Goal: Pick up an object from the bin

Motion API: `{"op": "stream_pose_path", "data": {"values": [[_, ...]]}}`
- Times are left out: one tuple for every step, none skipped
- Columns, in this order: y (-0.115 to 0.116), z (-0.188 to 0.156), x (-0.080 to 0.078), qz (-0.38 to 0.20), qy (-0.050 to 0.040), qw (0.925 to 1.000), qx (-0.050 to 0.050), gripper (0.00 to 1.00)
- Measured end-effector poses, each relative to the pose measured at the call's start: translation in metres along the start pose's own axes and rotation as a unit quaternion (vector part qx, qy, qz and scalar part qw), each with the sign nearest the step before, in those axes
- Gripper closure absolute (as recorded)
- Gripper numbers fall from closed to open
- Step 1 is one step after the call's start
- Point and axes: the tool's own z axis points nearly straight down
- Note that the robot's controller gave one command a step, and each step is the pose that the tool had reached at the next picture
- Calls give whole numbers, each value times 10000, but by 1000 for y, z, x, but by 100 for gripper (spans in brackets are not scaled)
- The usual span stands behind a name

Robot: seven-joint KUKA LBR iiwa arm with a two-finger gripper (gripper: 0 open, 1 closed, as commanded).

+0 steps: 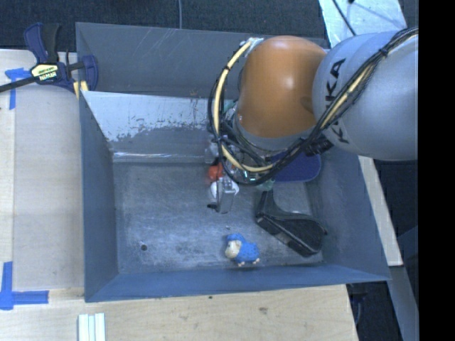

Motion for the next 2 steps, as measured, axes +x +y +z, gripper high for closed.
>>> {"op": "stream_pose_path", "data": {"values": [[-53, 131, -56, -1643, -21, 9864, 6, 0], [-57, 97, -62, -2402, -60, 9707, 10, 0]]}}
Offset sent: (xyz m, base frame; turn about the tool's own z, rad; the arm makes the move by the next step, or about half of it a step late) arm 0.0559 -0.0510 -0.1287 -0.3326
